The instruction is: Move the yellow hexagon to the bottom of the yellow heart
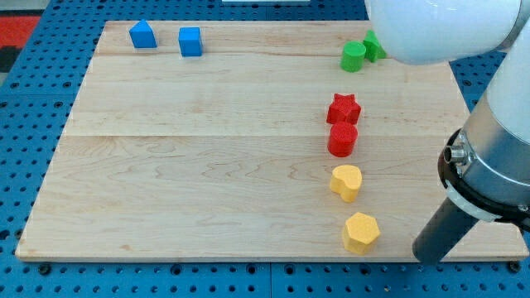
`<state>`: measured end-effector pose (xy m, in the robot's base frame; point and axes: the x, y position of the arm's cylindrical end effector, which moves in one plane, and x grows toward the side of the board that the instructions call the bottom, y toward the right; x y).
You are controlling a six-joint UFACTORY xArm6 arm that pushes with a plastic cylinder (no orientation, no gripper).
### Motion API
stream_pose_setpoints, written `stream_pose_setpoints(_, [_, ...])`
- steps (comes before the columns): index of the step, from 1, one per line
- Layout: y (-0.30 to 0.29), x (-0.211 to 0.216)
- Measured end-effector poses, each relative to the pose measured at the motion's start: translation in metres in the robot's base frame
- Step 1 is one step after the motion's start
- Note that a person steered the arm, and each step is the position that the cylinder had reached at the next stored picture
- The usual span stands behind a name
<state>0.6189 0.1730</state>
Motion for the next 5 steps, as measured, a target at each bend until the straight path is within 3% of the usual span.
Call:
stream_pose_setpoints(1, [-0.006, 0.000])
stream_pose_setpoints(5, [-0.140, -0.001])
